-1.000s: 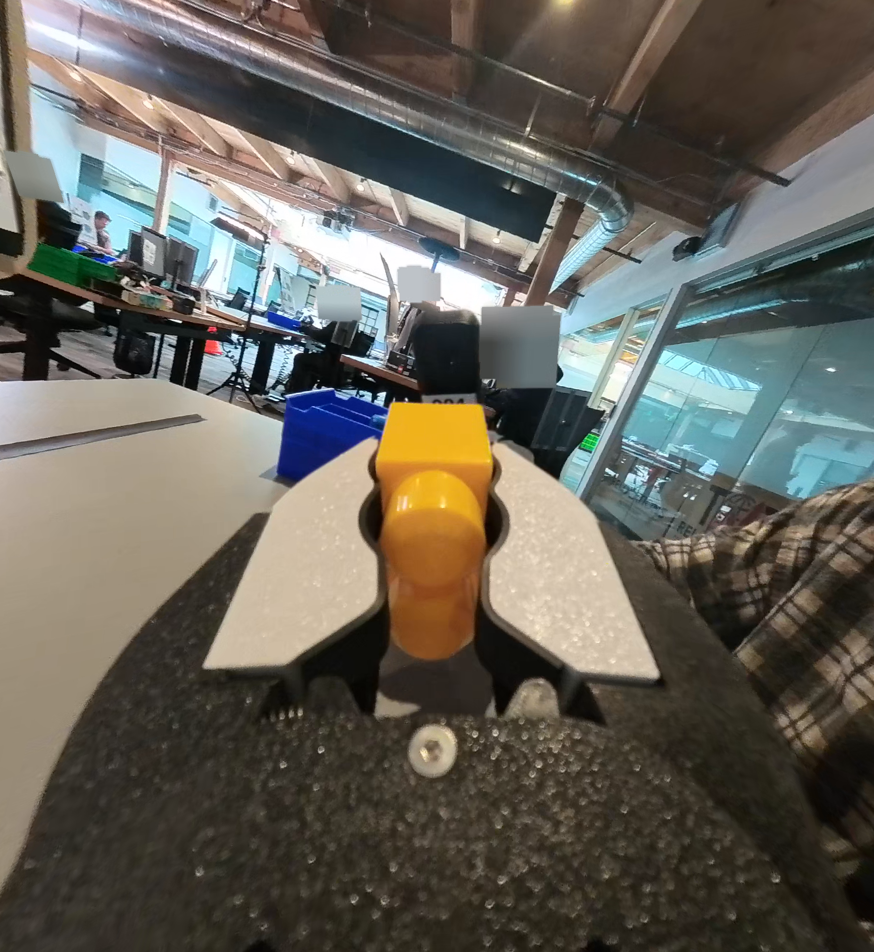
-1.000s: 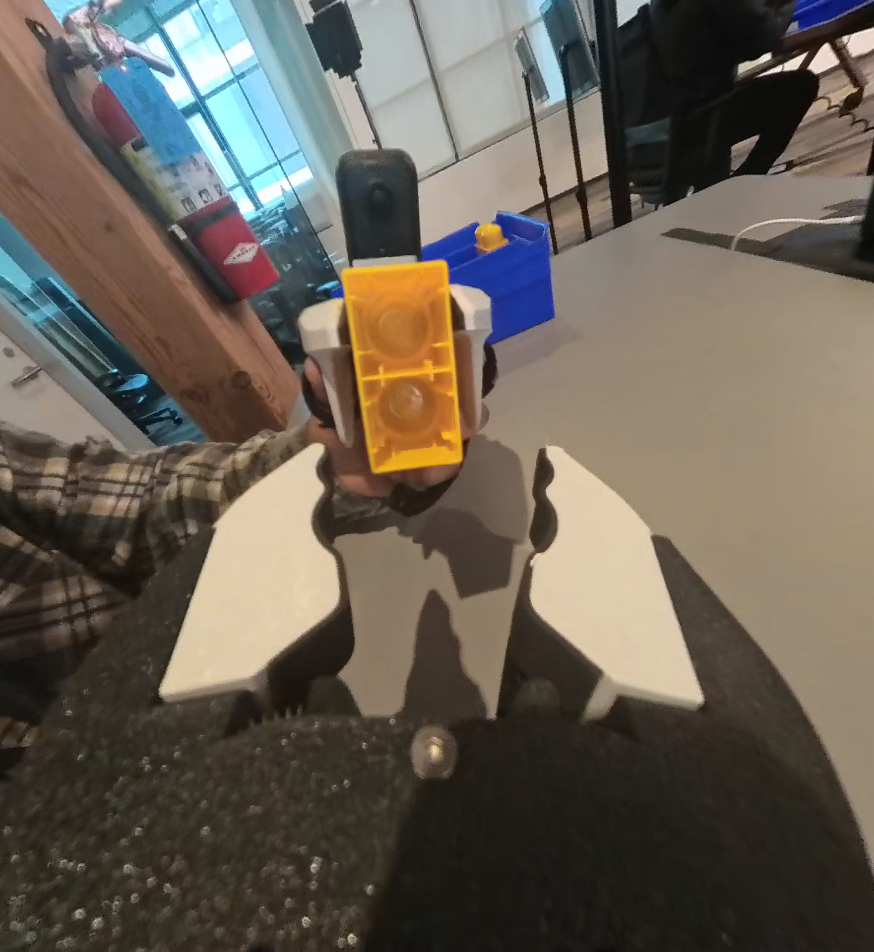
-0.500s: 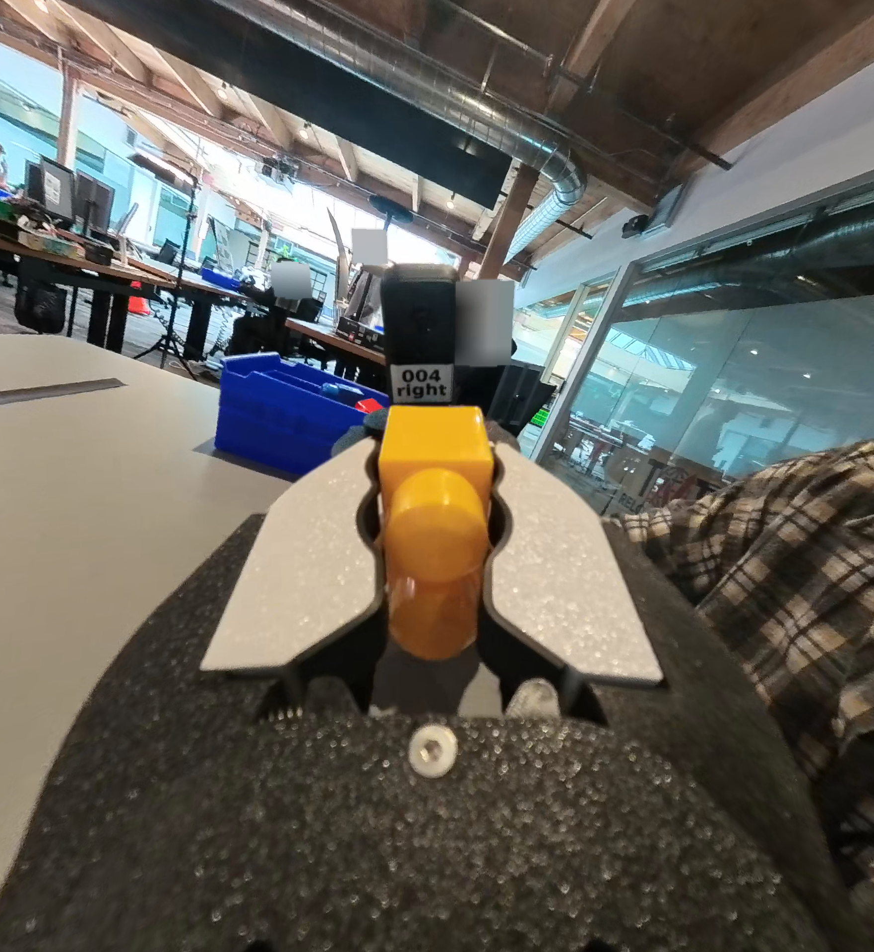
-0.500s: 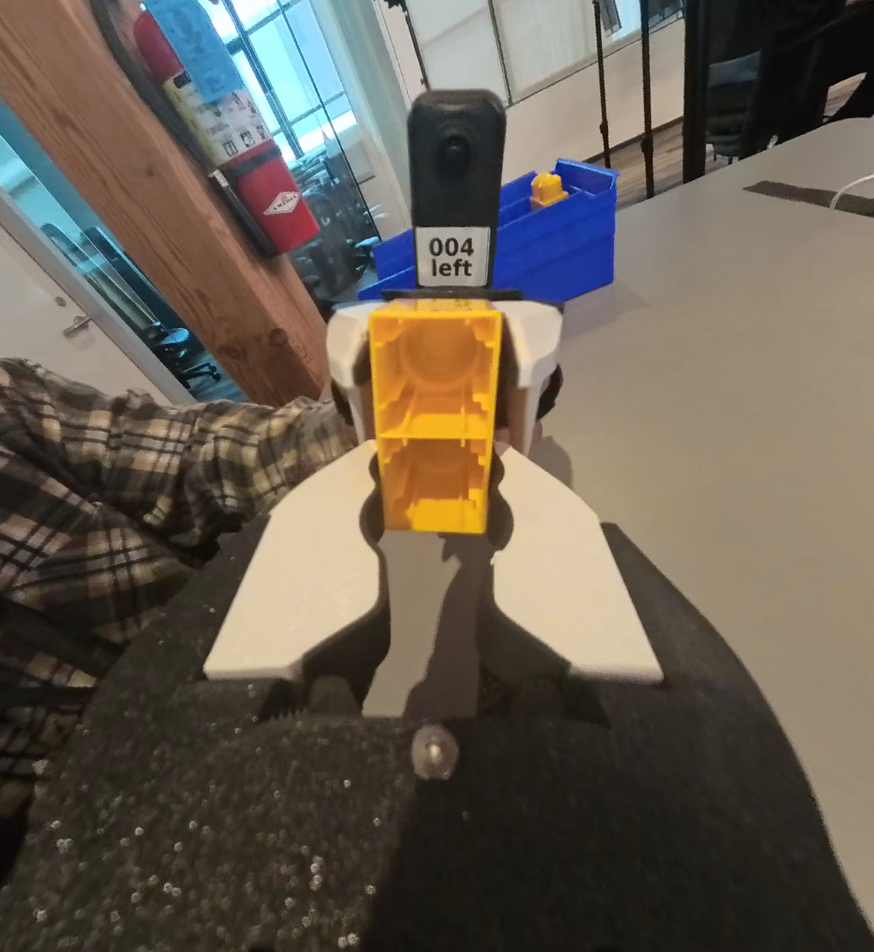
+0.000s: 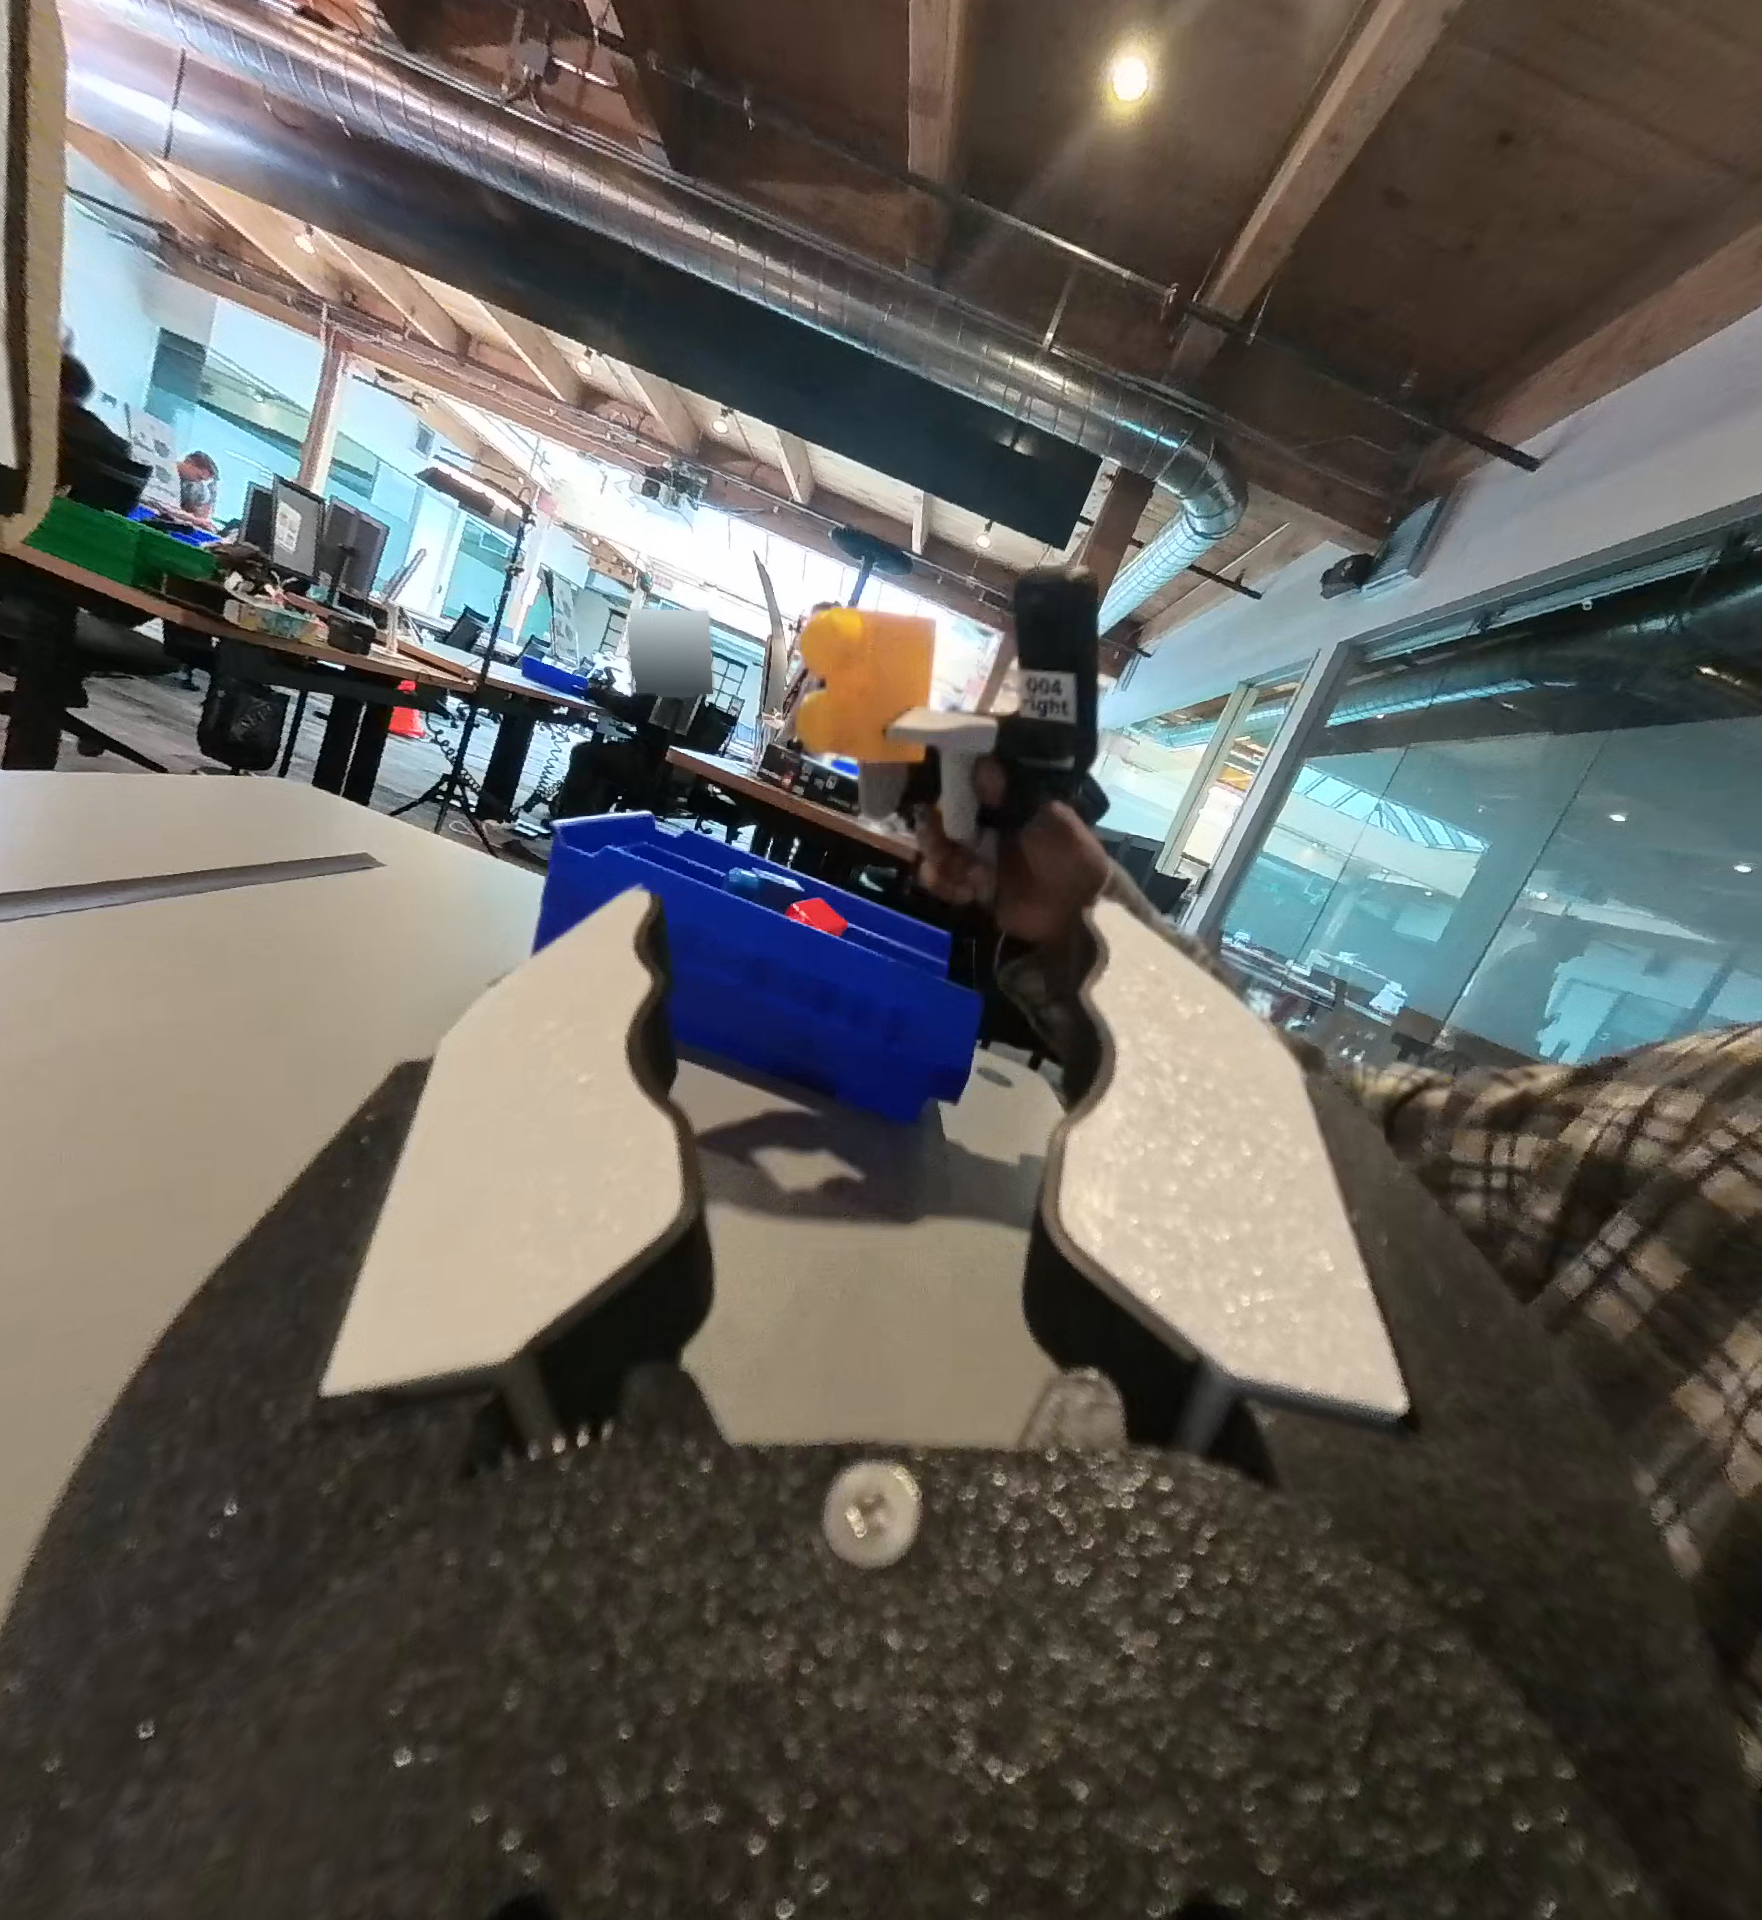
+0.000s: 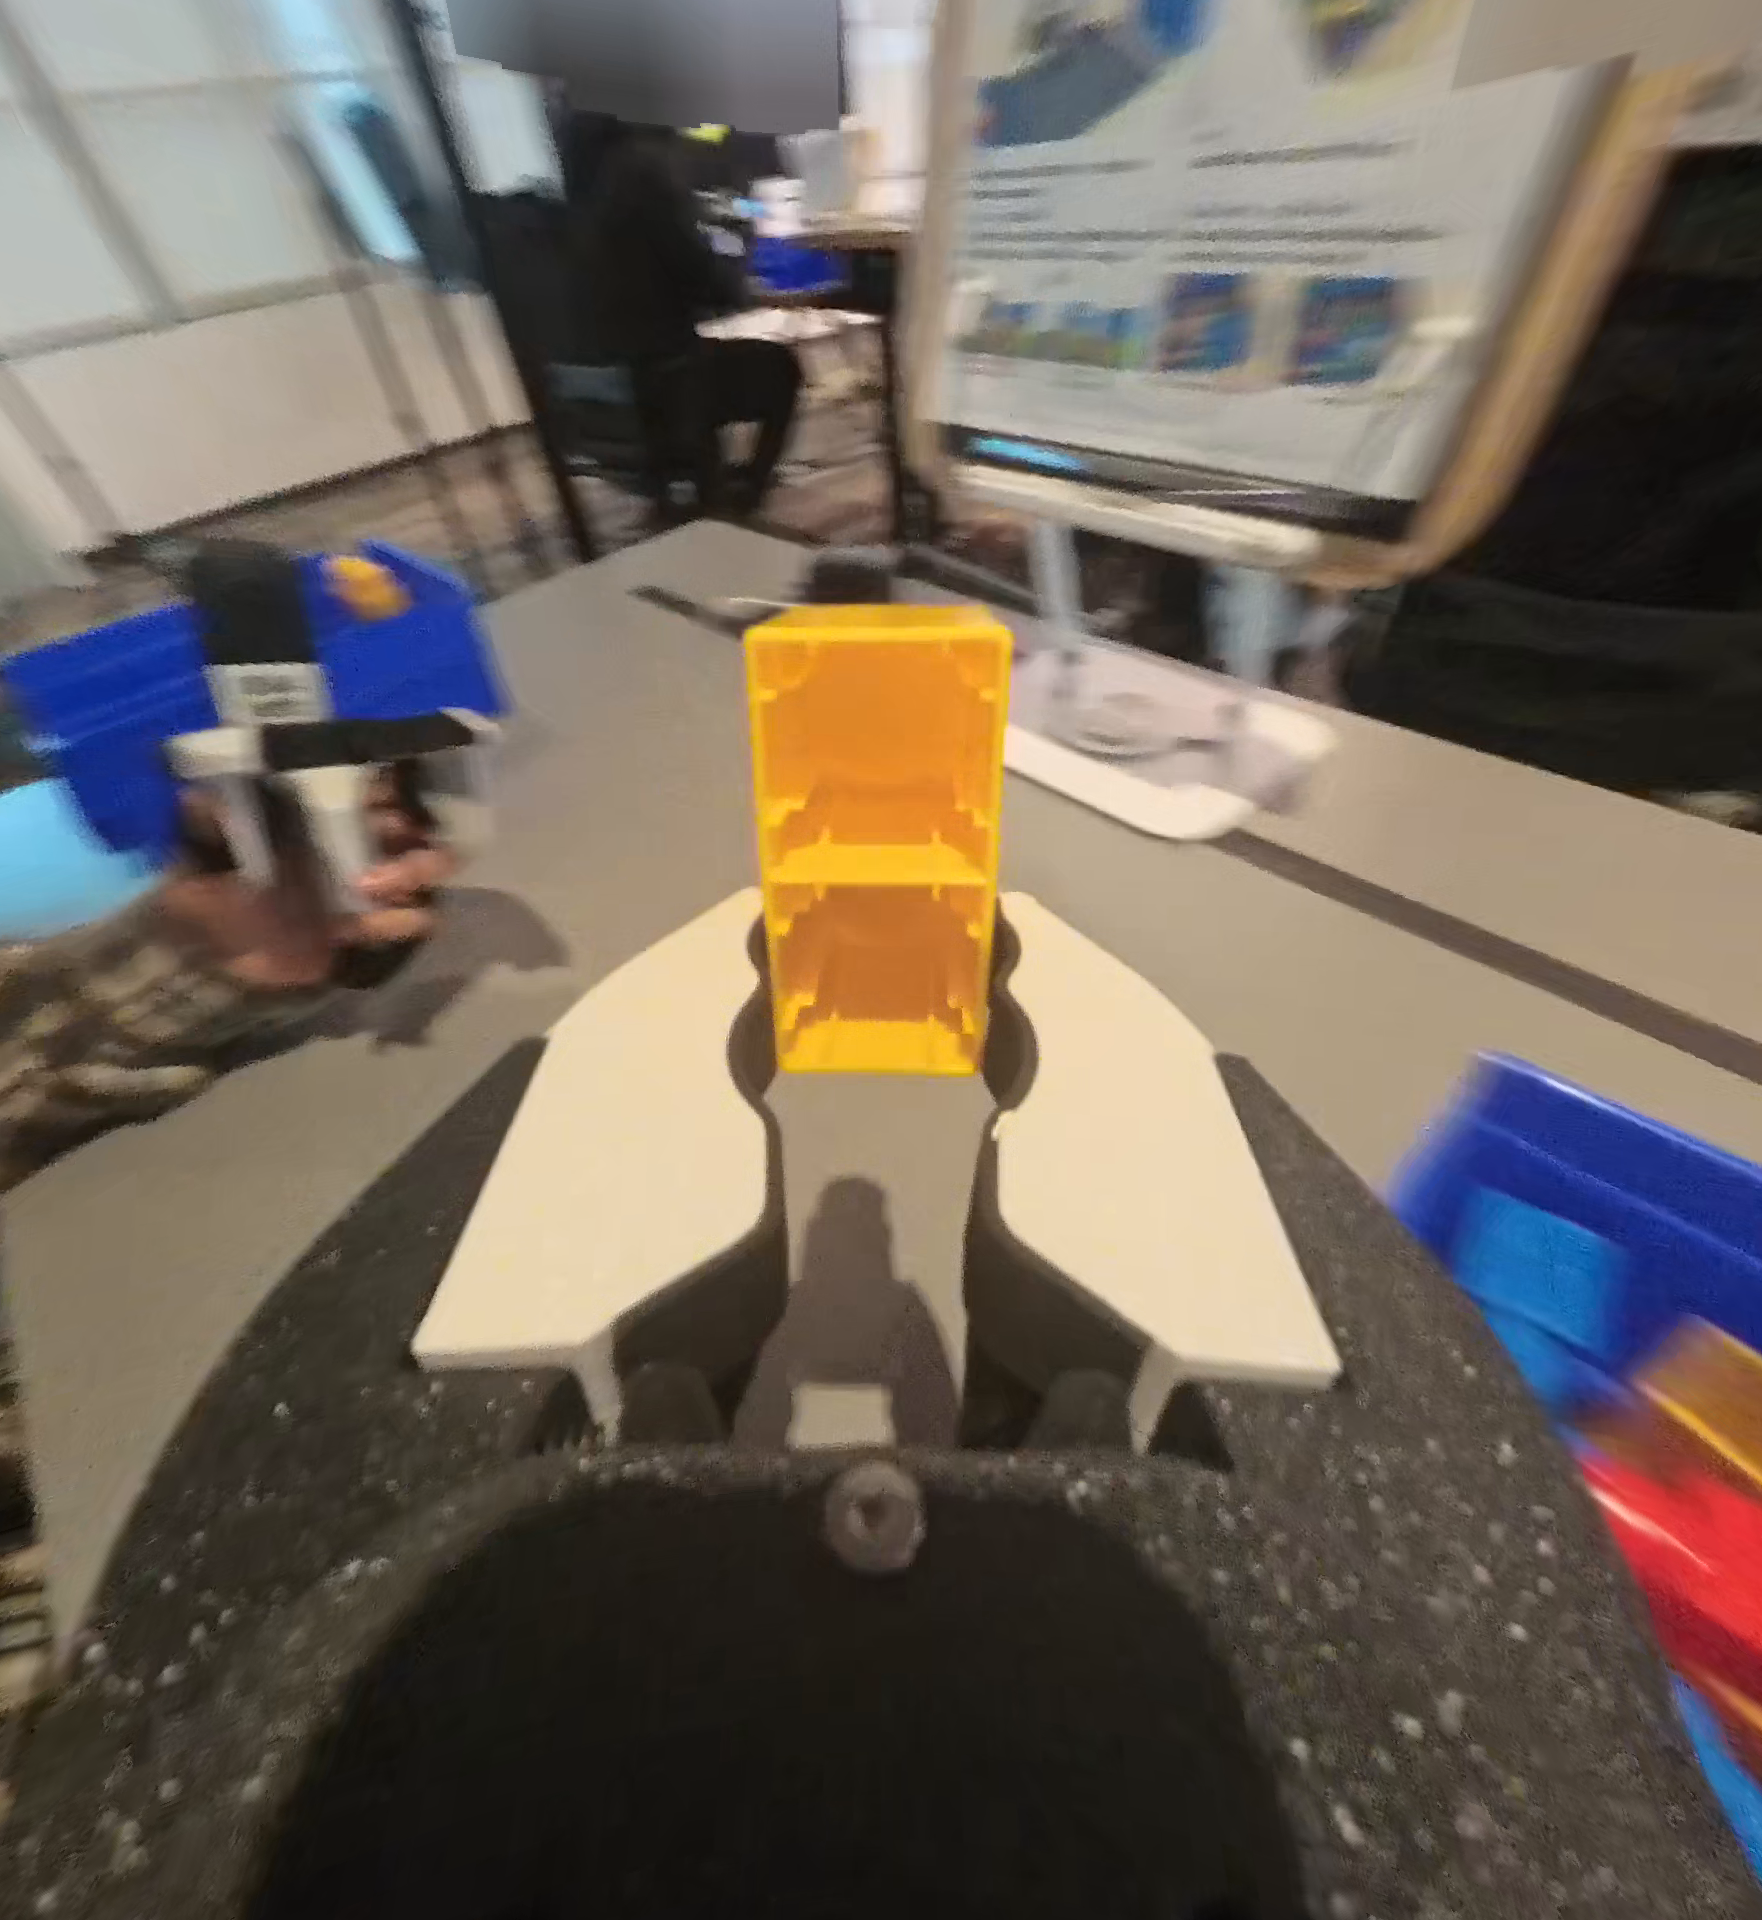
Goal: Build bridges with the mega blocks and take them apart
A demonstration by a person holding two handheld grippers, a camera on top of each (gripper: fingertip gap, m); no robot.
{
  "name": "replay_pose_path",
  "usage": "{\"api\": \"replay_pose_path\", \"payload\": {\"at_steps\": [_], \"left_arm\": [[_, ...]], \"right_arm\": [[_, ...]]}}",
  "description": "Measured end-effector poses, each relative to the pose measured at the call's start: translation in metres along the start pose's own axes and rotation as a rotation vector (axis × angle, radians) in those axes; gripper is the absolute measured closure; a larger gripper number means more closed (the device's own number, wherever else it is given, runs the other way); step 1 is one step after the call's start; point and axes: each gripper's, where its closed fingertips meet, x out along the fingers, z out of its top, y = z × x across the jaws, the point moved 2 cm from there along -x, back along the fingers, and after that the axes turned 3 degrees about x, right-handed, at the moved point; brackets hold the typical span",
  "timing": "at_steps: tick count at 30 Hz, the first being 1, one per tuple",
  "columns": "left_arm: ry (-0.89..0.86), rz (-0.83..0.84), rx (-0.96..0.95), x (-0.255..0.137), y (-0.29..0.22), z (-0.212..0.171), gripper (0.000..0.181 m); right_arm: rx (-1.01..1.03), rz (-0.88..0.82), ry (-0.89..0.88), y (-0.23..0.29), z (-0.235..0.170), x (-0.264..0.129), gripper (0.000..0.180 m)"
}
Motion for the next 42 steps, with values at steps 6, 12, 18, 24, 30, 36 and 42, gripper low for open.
{"api": "replay_pose_path", "payload": {"at_steps": [6, 12, 18, 24, 30, 36, 42], "left_arm": [[0.034, 0.007, 0.026, 0.002, -0.001, -0.003, 0.11], [0.051, 0.019, 0.017, 0.0, 0.004, -0.007, 0.111], [0.046, 0.039, 0.038, -0.002, 0.007, -0.005, 0.111], [0.065, 0.043, 0.035, -0.001, 0.009, -0.01, 0.112], [0.079, 0.038, 0.04, 0.0, 0.008, -0.012, 0.112], [0.098, 0.041, 0.028, 0.0, 0.011, -0.016, 0.113], [0.102, 0.054, 0.05, -0.002, 0.011, -0.012, 0.114]], "right_arm": [[0.006, -0.484, 0.203, -0.117, -0.034, -0.087, 0.144], [0.133, -0.575, 0.366, -0.154, -0.089, -0.101, 0.141], [0.03, -0.611, 0.172, -0.136, -0.035, -0.098, 0.11], [-0.093, -0.279, -0.112, -0.029, 0.039, -0.035, 0.107], [-0.187, 0.024, -0.126, 0.06, 0.0, 0.064, 0.107], [-0.138, 0.199, -0.057, 0.09, -0.076, 0.131, 0.107], [-0.115, 0.231, 0.037, 0.09, -0.112, 0.142, 0.109]]}}
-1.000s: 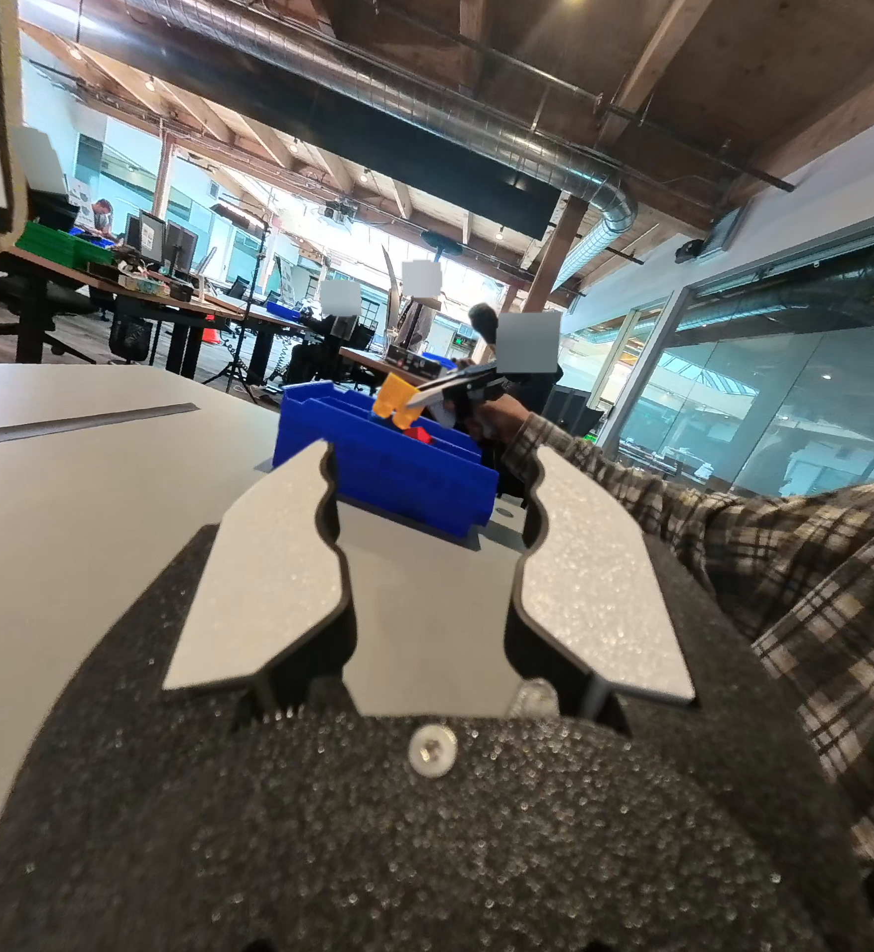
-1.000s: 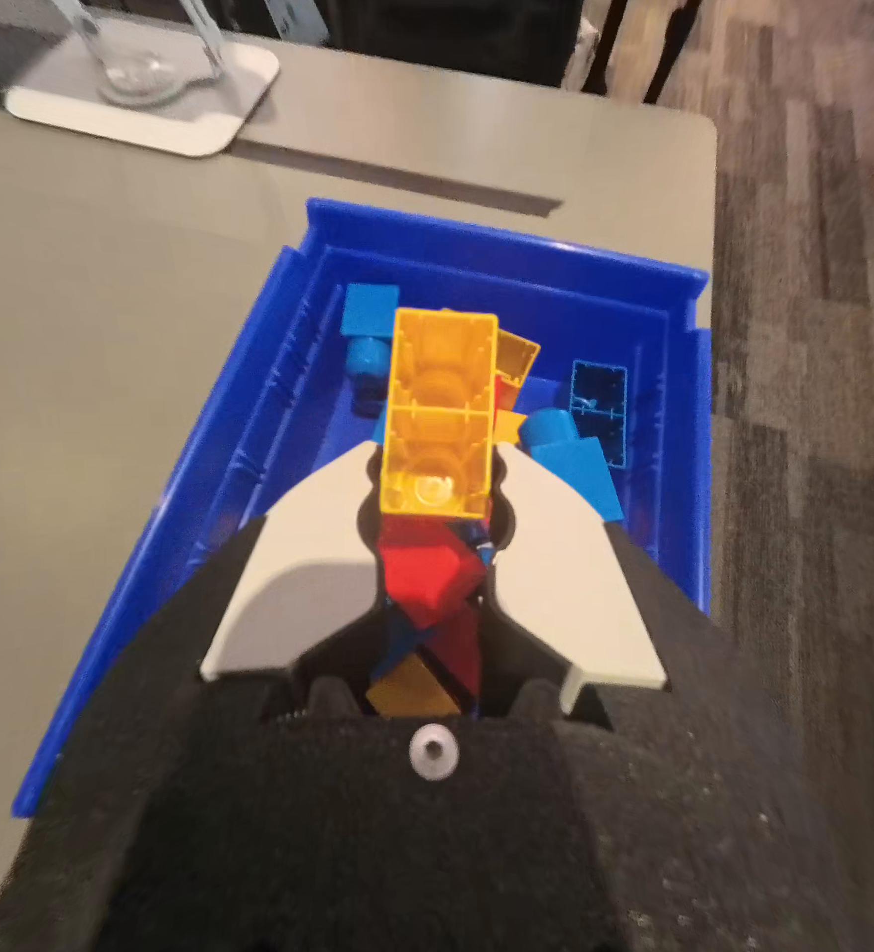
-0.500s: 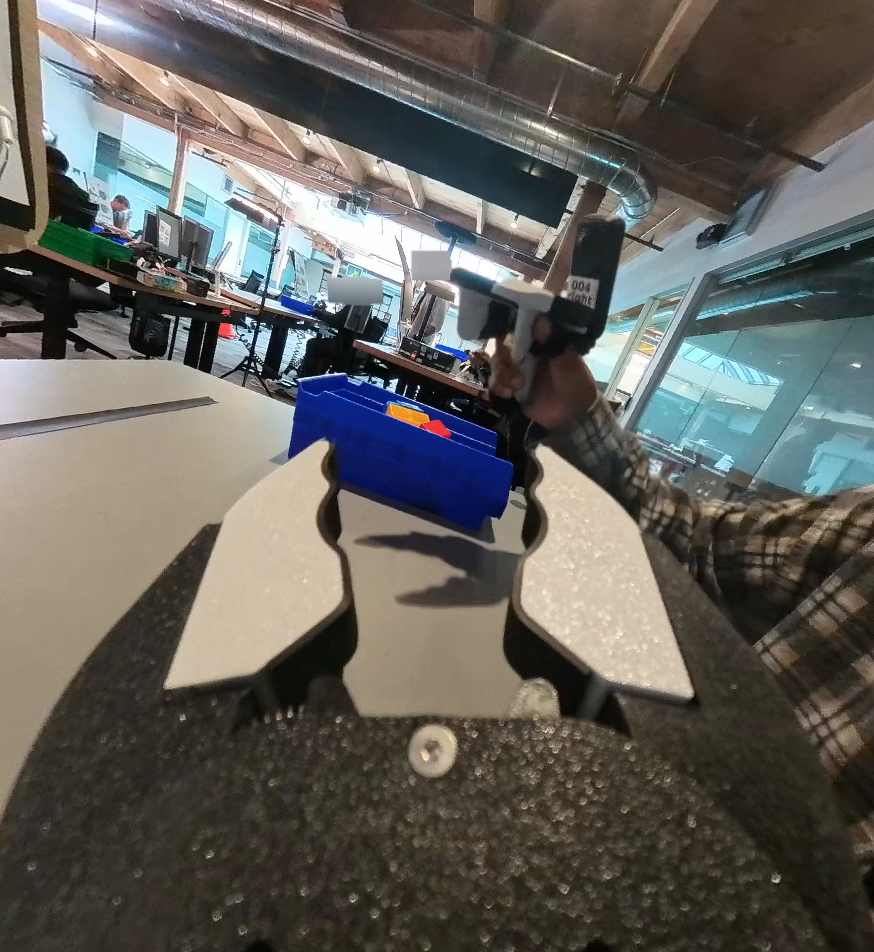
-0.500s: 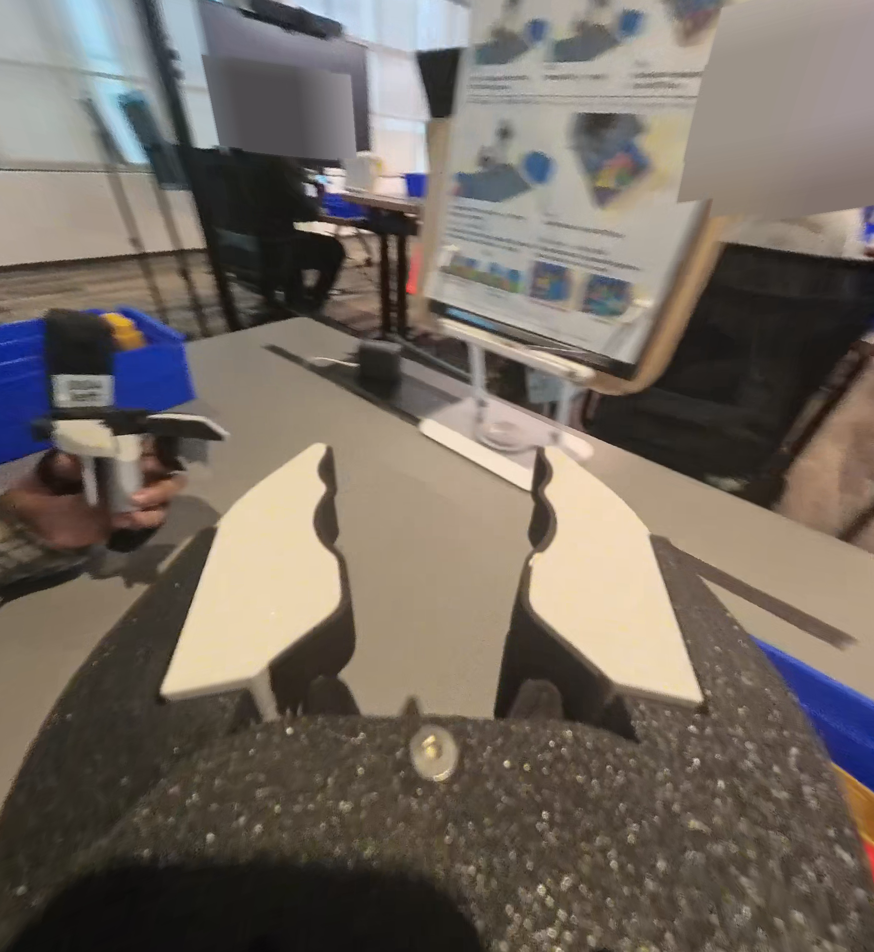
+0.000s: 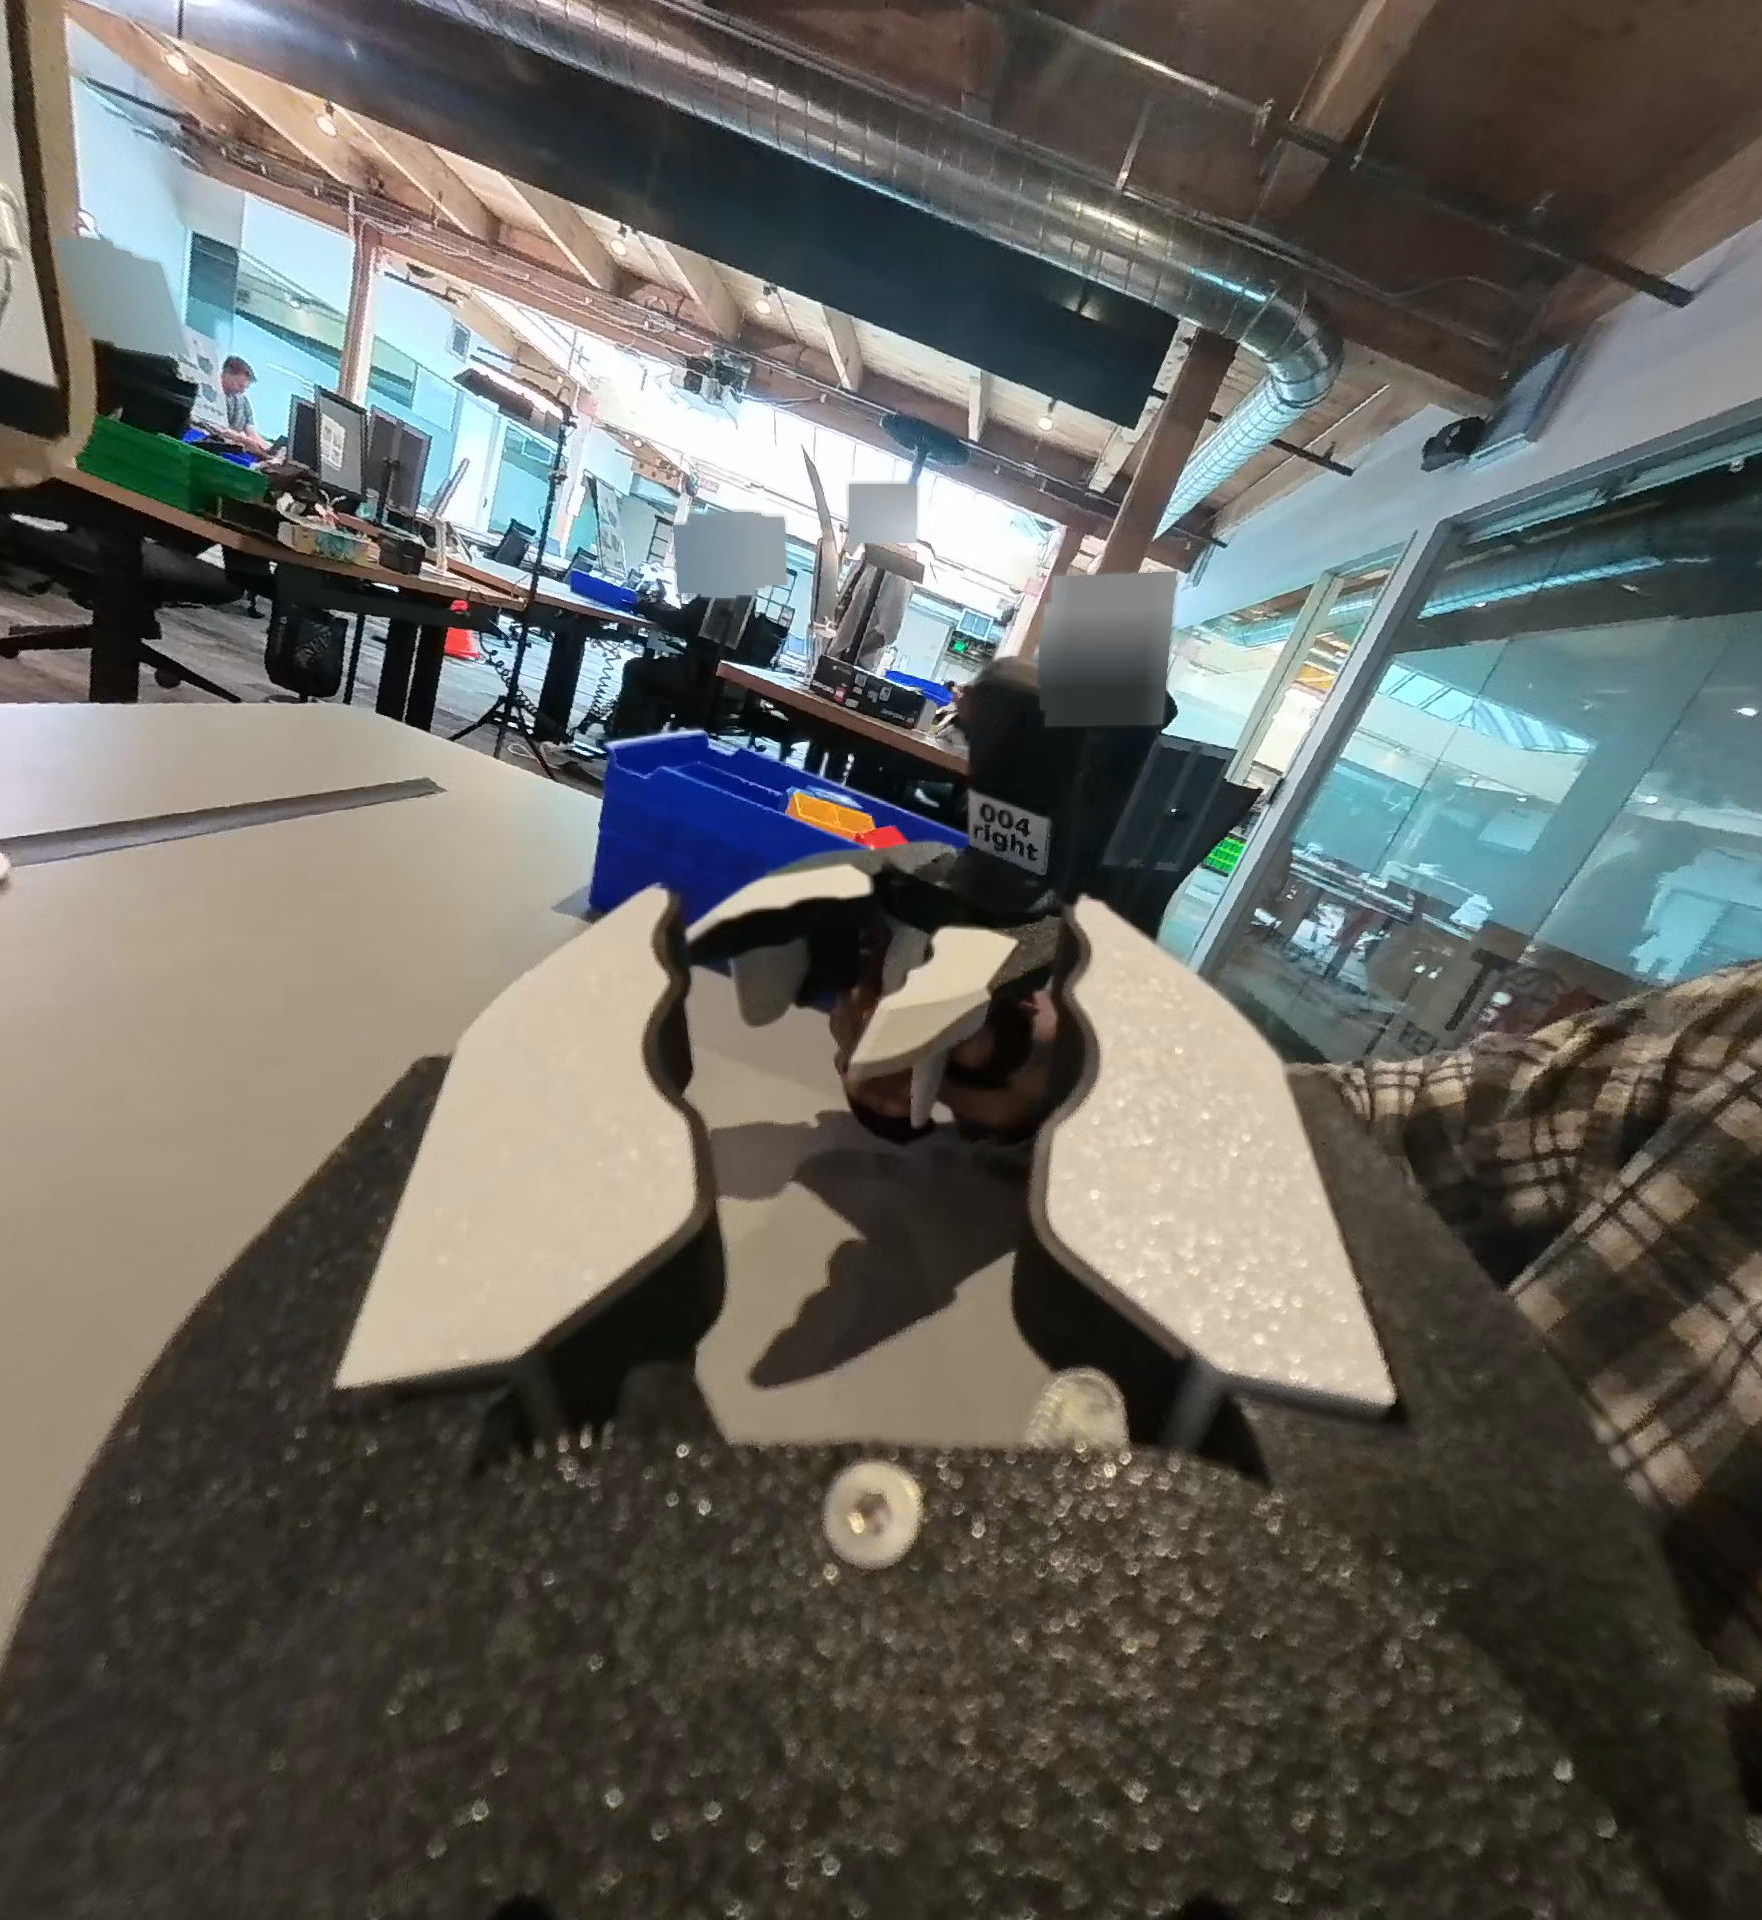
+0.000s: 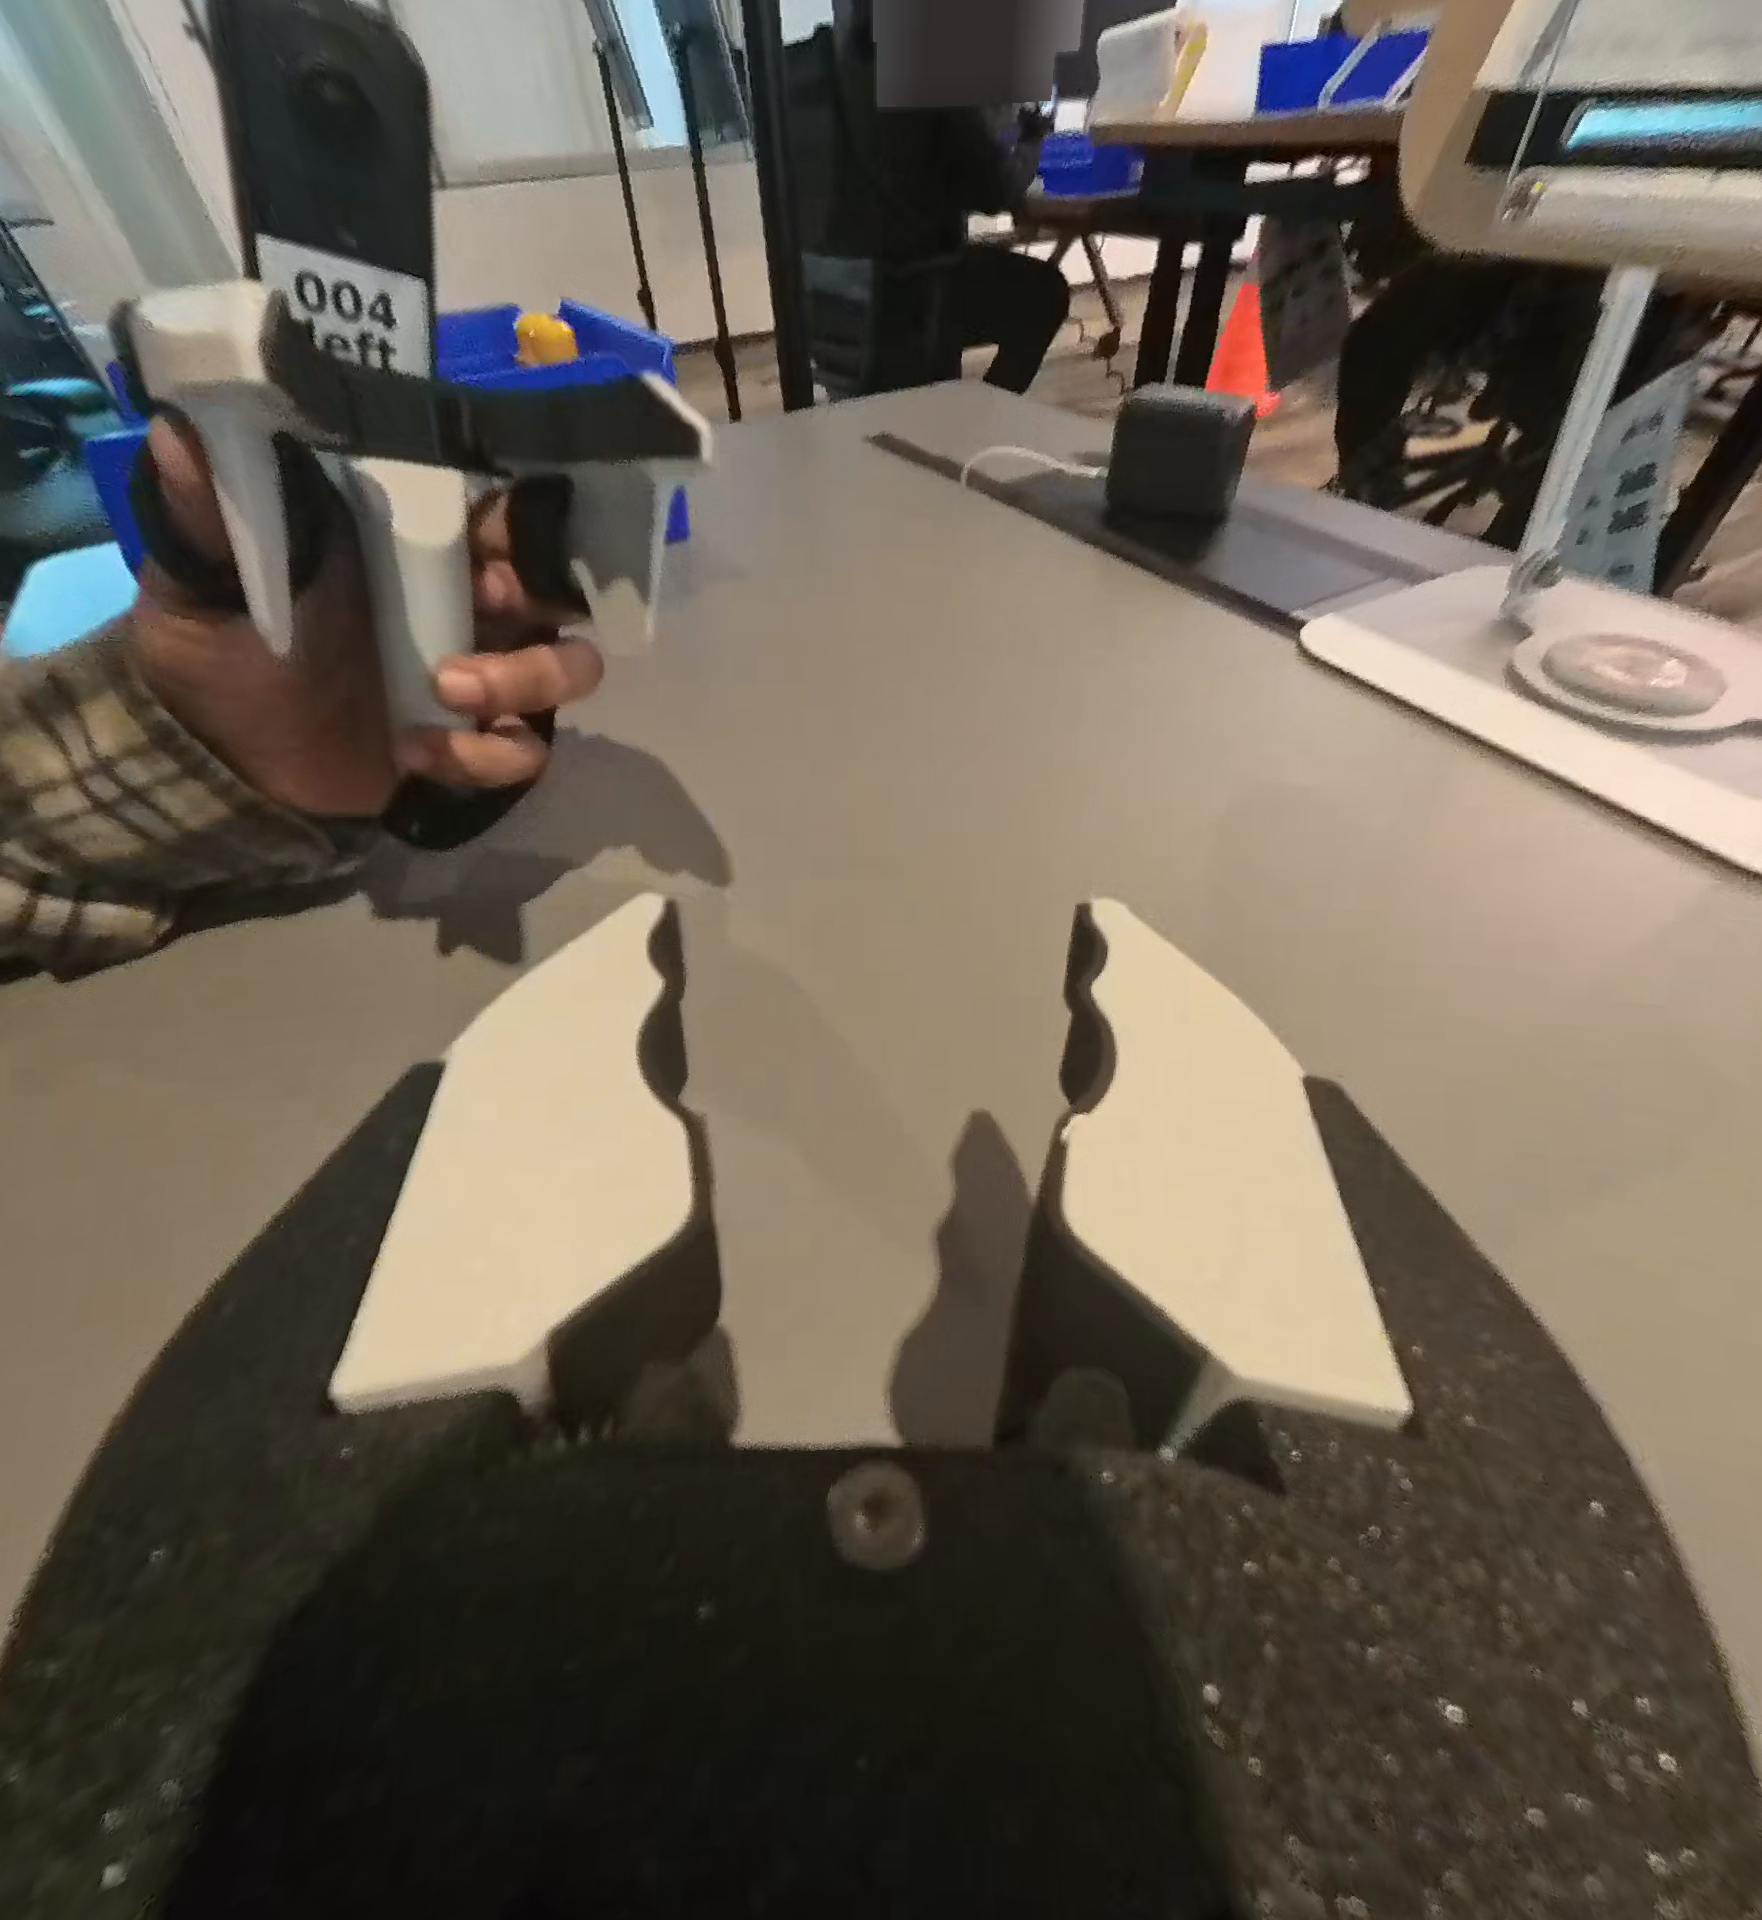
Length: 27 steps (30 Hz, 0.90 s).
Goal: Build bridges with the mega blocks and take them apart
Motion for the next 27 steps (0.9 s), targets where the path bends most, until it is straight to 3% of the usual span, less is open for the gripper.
{"api": "replay_pose_path", "payload": {"at_steps": [4, 10, 19, 23, 27], "left_arm": [[0.008, 0.071, 0.059, -0.013, 0.004, 0.018, 0.114], [0.101, 0.279, 0.191, -0.069, 0.002, 0.083, 0.115], [0.342, 0.781, 0.305, -0.233, 0.019, 0.197, 0.115], [0.539, 1.002, 0.272, -0.315, 0.043, 0.201, 0.115], [0.725, 1.078, 0.236, -0.367, 0.067, 0.177, 0.117]], "right_arm": [[0.007, 0.034, -0.003, 0.009, 0.001, 0.0, 0.109], [-0.019, 0.059, -0.011, 0.02, 0.008, -0.002, 0.109], [0.033, 0.076, 0.016, 0.019, 0.002, 0.0, 0.109], [0.046, 0.098, 0.017, 0.022, 0.002, 0.001, 0.11], [0.033, 0.104, 0.034, 0.024, -0.001, 0.004, 0.11]]}}
